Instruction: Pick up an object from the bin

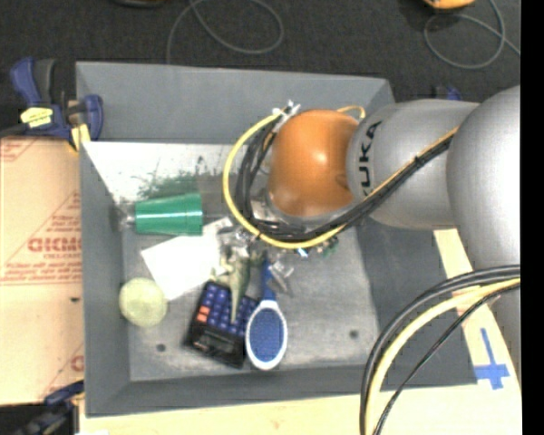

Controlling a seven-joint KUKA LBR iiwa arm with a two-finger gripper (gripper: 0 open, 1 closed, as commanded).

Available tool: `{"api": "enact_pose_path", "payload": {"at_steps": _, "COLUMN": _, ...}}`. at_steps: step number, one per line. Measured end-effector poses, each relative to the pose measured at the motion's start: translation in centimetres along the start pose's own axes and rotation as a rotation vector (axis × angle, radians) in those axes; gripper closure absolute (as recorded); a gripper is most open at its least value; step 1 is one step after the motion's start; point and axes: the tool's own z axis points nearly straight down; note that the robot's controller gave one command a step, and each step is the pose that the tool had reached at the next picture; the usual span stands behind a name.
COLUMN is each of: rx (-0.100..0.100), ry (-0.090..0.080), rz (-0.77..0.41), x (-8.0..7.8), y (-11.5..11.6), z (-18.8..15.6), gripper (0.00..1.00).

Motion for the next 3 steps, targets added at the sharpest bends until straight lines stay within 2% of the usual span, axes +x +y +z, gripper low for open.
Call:
{"api": "enact_pose_path", "payload": {"at_steps": 1, "rx": 0.004, "ry": -0.008, "rz": -0.232, "x": -2.88, "y": 1.17, "z": 0.32, "gripper": 1.0}}
{"api": "enact_pose_path", "payload": {"at_steps": 3, "rx": 0.0, "ry": -0.004, "rz": -0.231, "x": -2.78, "y": 1.23, "z": 0.02, "gripper": 1.0}}
